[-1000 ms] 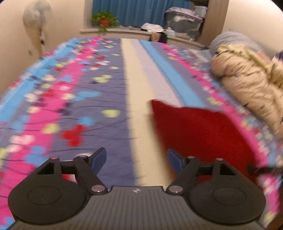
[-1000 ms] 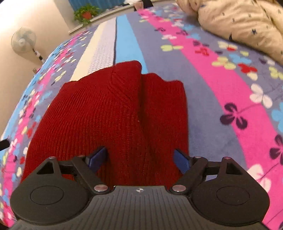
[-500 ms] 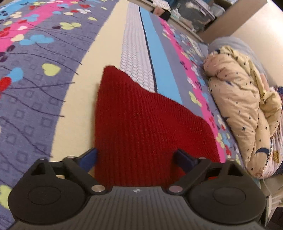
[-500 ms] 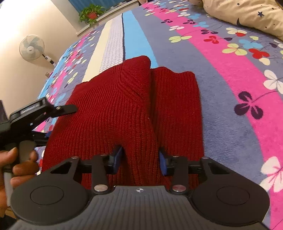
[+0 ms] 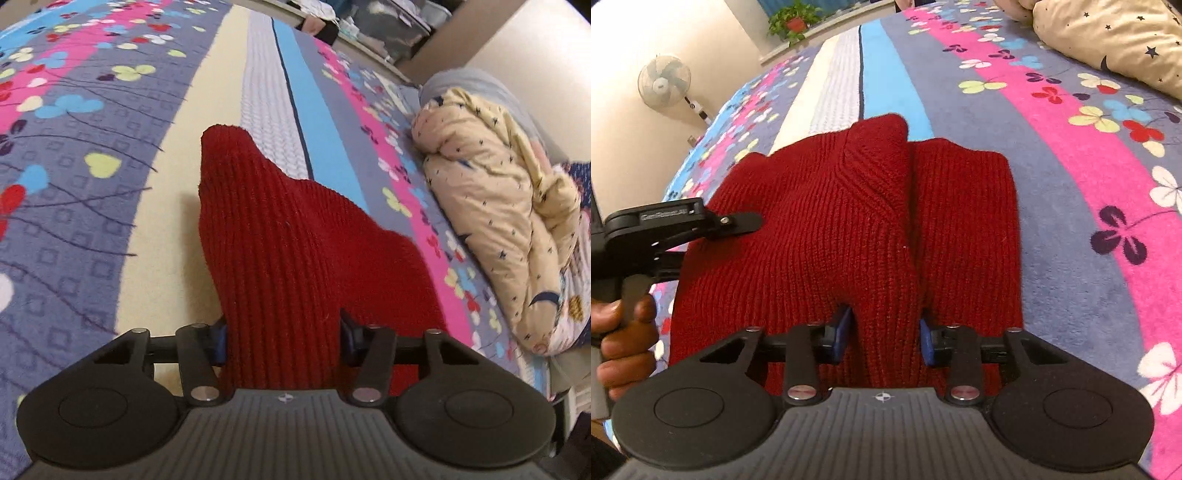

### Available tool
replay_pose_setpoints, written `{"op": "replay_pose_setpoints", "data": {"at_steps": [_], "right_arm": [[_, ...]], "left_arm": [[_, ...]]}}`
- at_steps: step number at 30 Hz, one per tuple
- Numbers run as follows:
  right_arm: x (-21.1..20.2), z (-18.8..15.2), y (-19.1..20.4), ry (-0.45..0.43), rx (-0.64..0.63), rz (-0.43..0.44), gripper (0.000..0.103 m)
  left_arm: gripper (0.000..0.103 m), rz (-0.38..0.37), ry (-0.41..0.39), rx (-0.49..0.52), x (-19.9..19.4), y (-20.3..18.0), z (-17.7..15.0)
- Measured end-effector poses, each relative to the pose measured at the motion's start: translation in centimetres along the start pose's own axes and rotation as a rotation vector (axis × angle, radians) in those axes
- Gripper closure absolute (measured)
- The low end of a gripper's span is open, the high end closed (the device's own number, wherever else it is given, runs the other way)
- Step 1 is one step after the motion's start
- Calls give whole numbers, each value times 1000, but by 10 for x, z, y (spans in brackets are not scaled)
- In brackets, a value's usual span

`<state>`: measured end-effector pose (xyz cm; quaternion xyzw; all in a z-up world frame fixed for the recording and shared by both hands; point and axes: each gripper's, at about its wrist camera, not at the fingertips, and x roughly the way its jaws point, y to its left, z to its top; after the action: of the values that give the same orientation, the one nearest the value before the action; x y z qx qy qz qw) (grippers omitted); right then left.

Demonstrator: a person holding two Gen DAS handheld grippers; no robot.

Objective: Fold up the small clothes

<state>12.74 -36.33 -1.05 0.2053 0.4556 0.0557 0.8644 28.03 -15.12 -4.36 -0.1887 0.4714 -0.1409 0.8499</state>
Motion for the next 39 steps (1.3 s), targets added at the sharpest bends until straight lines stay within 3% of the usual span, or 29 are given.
{"op": "replay_pose_setpoints", "data": {"at_steps": [2, 5, 8, 13, 16, 18, 20, 21, 26, 27, 30, 31, 32, 34, 35, 38, 39], "right_arm": [[-5, -3, 8, -25, 1, 12, 78], [-10, -11, 30, -47, -23, 56, 80], [-10, -23, 62, -35, -56, 161, 81], [-9, -53, 125, -11, -184, 318, 82], [-2, -70, 151, 22, -247, 330, 82], [6, -79, 161, 46, -274, 305, 82], [9, -84, 165, 52, -273, 292, 82], [8, -85, 166, 39, -275, 275, 83], [1, -88, 167, 24, -251, 247, 79], [-1, -91, 166, 22, -262, 241, 75], [3, -96, 169, 43, -305, 193, 41], [5, -101, 168, 52, -319, 181, 37], [7, -104, 167, 60, -330, 170, 37], [10, -107, 165, 67, -331, 155, 37], [10, -107, 163, 71, -327, 152, 37], [5, -104, 159, 62, -300, 171, 48], [1, -103, 158, 54, -294, 183, 56]], "left_arm": [[46, -1, -16, 20, -19, -3, 0], [46, 7, -73, 90, -60, -1, -2], [46, 36, -100, 115, -108, 24, 3], [43, 102, -42, 130, -169, 96, 8], [36, 125, 43, 73, -170, 147, 7], [35, 224, 86, 27, -163, 172, 4], [35, 356, 18, 49, -176, 177, -2], [35, 375, -7, 68, -185, 176, -7], [34, 286, -96, 150, -233, 166, -45], [34, 260, -107, 174, -238, 163, -55], [34, 175, -124, 224, -240, 155, -84], [34, 152, -124, 234, -235, 159, -95], [34, 139, -111, 232, -223, 161, -107], [28, 161, 54, 157, -191, 180, -122], [28, 166, 89, 101, -185, 186, -122], [28, 153, 48, 152, -190, 178, -118], [28, 160, 43, 171, -191, 175, -119]]}}
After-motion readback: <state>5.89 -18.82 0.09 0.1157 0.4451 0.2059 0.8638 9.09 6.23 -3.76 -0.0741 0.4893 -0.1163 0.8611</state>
